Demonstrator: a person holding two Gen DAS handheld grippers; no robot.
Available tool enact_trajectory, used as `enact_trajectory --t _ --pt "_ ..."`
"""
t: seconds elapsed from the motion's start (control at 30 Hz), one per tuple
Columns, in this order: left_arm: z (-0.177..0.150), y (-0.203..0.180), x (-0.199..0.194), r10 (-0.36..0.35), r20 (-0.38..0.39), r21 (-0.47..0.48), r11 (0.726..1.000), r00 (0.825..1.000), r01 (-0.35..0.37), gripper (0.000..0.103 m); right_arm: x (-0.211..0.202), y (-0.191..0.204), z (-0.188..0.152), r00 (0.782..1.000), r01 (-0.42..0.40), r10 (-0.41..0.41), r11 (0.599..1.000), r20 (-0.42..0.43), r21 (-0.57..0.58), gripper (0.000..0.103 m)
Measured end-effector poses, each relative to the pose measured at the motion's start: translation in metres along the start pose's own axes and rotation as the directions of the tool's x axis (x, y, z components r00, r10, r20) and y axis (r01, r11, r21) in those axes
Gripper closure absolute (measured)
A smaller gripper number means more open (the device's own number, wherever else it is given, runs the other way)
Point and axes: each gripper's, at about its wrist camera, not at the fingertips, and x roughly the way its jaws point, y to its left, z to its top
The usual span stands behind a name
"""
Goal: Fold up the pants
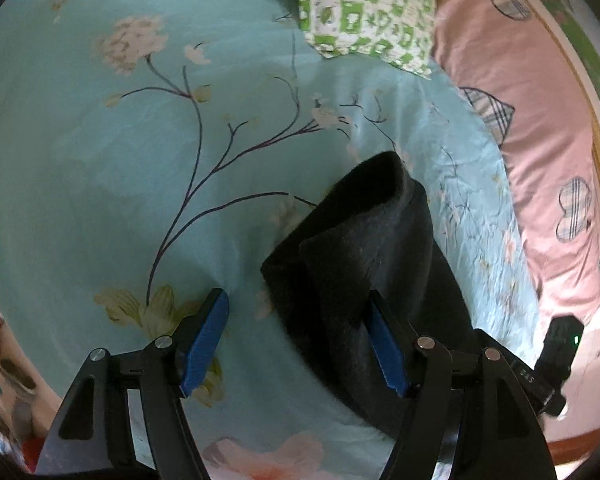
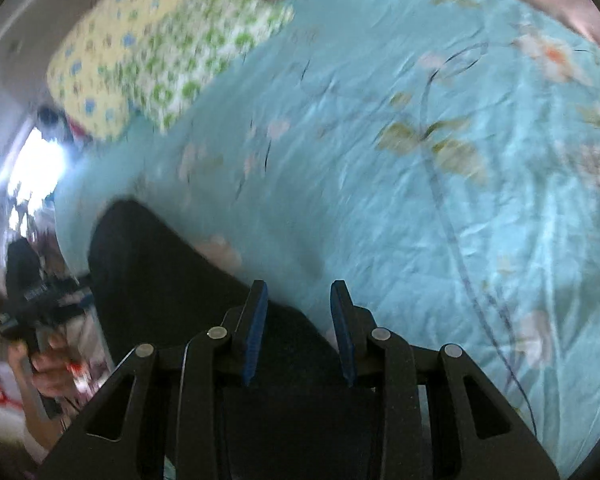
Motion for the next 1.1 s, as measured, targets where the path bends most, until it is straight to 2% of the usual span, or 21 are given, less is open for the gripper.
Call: enact_trajectory --t 0.1,0.17,0.27,0.33,0.37,0.43,0.5,0.53,0.63,0.7,0.77,0.83,0.93,1.03,1.1 --pt "0.0 -0.003 0.002 0.013 0.0 0.038 0.999 1.0 -0.013 0.035 0.014 0.007 -0.006 0.997 0.004 -0.011 0.996 -0.073 -0.085 0.069" --pt "0.003 -0.007 0.006 0.021 0.003 0.046 0.999 1.0 -0.021 0.036 0.014 0.016 -0.011 0.996 0.018 -0.032 0.987 -0.085 -0.16 0.069" --pt "0.007 -0.018 0.012 0.044 0.017 0.086 0.995 0.999 -0.045 0.038 0.018 0.018 -0.011 0.993 0.024 -0.046 0.981 -0.107 -0.191 0.07" --pt "0.007 -0.028 0.018 0.06 0.029 0.128 0.99 0.998 -0.063 0.051 0.021 0.023 -0.011 0.992 0.034 -0.059 0.977 -0.111 -0.213 0.073" --pt "0.006 -0.033 0.02 0.067 0.04 0.151 0.986 0.997 -0.073 0.055 0.021 0.026 -0.012 0.992 0.03 -0.056 0.974 -0.112 -0.223 0.081" --pt "0.003 -0.038 0.019 0.06 0.053 0.189 0.98 0.997 -0.069 0.069 0.019 0.033 -0.013 0.992 0.037 -0.064 0.97 -0.104 -0.241 0.086" --pt "0.002 -0.039 0.009 0.022 0.069 0.203 0.979 0.997 -0.035 0.081 0.013 0.042 -0.014 0.993 0.072 -0.096 0.959 -0.075 -0.273 0.09" --pt "0.002 -0.038 -0.001 -0.016 0.079 0.201 0.98 0.997 0.0 0.086 0.004 0.049 -0.014 0.992 0.108 -0.123 0.95 -0.033 -0.294 0.091" --pt "-0.001 -0.035 -0.032 -0.117 0.121 0.187 0.978 0.986 0.093 0.087 -0.023 0.063 -0.007 0.979 0.2 -0.178 0.927 0.097 -0.319 0.092" --pt "-0.005 -0.034 -0.049 -0.164 0.163 0.206 0.97 0.973 0.129 0.087 -0.036 0.075 -0.003 0.948 0.301 -0.243 0.892 0.203 -0.338 0.094" --pt "-0.007 -0.036 -0.057 -0.18 0.191 0.238 0.962 0.965 0.132 0.087 -0.035 0.084 0.0 0.918 0.374 -0.291 0.864 0.271 -0.339 0.094" --pt "-0.006 -0.036 -0.054 -0.16 0.207 0.28 0.955 0.965 0.098 0.087 -0.027 0.083 0.003 0.915 0.374 -0.291 0.871 0.277 -0.318 0.094" --pt "0.0 -0.03 -0.037 -0.134 0.185 0.286 0.955 0.974 0.076 0.087 -0.003 0.082 0.002 0.905 0.401 -0.322 0.864 0.279 -0.303 0.094" --pt "0.001 -0.023 -0.008 -0.065 0.155 0.305 0.952 0.986 0.015 0.087 0.013 0.076 -0.006 0.9 0.417 -0.345 0.86 0.266 -0.295 0.094" --pt "-0.001 -0.018 0.001 -0.054 0.149 0.305 0.952 0.987 0.006 0.085 0.023 0.071 -0.01 0.897 0.424 -0.358 0.862 0.258 -0.278 0.094"
